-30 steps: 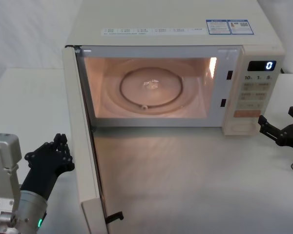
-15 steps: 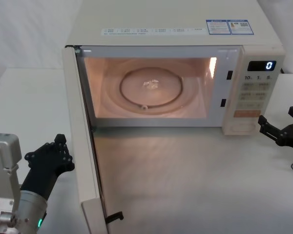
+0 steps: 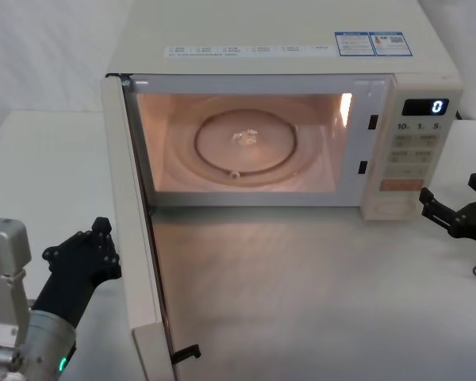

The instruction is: Press the button to open the microwave door with one hand; close the microwave door with the other hand.

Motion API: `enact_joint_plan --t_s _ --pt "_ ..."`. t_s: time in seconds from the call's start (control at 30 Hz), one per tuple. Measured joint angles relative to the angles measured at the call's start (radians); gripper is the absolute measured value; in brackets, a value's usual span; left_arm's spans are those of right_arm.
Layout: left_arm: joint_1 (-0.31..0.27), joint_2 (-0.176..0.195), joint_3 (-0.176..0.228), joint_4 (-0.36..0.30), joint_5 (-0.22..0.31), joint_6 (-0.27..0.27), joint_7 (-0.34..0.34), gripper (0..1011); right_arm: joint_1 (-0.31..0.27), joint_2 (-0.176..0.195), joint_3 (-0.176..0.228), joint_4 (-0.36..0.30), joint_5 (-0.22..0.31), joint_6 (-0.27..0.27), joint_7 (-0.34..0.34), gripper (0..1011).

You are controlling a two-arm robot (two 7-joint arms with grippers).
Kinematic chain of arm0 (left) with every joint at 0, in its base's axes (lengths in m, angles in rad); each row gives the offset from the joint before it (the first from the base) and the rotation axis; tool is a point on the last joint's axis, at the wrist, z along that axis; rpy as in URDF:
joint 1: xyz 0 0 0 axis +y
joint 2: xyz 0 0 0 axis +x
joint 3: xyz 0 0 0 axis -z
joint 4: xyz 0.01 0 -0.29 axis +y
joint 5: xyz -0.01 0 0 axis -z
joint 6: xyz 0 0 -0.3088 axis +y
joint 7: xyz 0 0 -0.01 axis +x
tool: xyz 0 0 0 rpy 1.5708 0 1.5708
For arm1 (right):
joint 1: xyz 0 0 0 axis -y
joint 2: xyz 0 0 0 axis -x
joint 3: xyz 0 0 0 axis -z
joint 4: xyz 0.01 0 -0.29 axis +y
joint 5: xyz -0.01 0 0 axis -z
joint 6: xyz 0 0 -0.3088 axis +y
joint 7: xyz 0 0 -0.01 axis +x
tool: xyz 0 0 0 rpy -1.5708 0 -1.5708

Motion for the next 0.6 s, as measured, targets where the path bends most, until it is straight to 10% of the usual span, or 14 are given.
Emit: enact_joint_plan --t_s 0.6 --pt "0.104 0.076 -0.110 -0.120 -0.065 -0.002 -0.152 0 0.000 0.000 0.000 0.000 0.000 0.000 0.000 1002"
